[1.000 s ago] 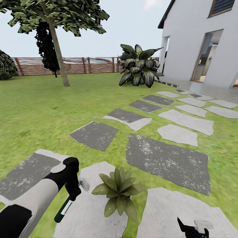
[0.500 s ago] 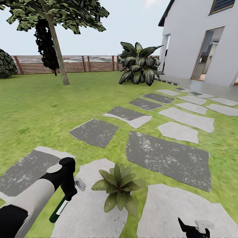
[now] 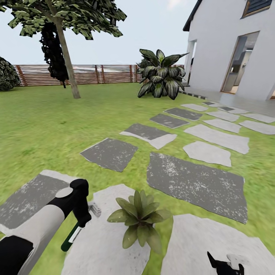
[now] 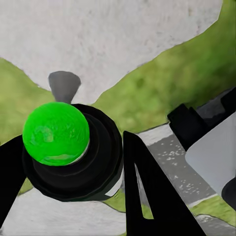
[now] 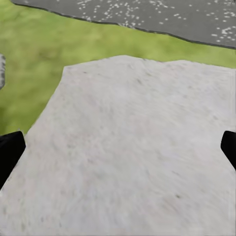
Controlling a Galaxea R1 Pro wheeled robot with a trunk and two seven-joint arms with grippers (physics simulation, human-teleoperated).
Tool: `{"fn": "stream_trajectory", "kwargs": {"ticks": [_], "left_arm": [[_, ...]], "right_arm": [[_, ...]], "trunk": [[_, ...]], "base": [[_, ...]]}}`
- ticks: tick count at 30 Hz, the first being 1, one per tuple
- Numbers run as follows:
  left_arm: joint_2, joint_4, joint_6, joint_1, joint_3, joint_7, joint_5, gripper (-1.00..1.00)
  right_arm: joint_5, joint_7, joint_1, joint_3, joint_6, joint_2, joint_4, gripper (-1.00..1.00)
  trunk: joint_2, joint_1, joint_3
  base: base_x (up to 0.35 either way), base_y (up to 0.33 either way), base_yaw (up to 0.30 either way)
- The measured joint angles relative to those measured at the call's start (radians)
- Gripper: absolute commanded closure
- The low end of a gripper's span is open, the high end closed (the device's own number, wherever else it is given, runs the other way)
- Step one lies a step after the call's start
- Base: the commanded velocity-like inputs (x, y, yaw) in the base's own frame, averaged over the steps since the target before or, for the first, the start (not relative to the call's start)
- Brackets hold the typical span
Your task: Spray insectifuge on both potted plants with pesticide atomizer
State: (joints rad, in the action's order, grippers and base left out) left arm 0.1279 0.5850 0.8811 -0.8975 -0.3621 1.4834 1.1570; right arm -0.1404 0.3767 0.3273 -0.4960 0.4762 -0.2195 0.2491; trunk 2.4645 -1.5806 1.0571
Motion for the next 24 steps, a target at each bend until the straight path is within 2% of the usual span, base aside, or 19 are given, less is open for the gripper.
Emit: {"fn": "stream_trajectory", "kwargs": {"ticks": [7,10,17,21,24], "left_arm": [[-0.002,0.007,0.0,0.006,0.002,0.0,0.0,1.0],[-0.003,0.007,0.0,0.009,0.003,-0.008,0.0,1.0],[0.005,-0.007,-0.002,0.026,0.003,-0.08,-0.001,1.0],[-0.002,0.004,-0.002,0.059,0.006,-0.089,-0.006,1.0],[-0.011,0.008,0.0,0.056,0.007,-0.091,-0.012,1.0]], "right_arm": [[0.0,-0.001,0.0,0.0,0.0,0.0,0.0,-1.0],[0.0,-0.001,0.0,0.0,0.0,0.0,0.0,-1.0],[0.0,0.0,0.0,0.0,0.0,0.0,0.0,-1.0],[0.0,-0.001,0.0,0.0,0.0,-0.001,0.0,-1.0],[0.0,0.0,0.0,0.0,0.0,-0.002,0.0,-1.0]], "trunk": [[0.0,0.0,0.0],[0.0,0.0,0.0],[0.0,0.0,0.0],[0.0,0.0,0.0],[0.0,0.0,0.0]], "base": [[0.249,0.065,0.0],[0.038,0.003,0.0],[0.004,0.0,0.0],[0.0,0.0,0.0],[0.0,0.0,0.0]]}}
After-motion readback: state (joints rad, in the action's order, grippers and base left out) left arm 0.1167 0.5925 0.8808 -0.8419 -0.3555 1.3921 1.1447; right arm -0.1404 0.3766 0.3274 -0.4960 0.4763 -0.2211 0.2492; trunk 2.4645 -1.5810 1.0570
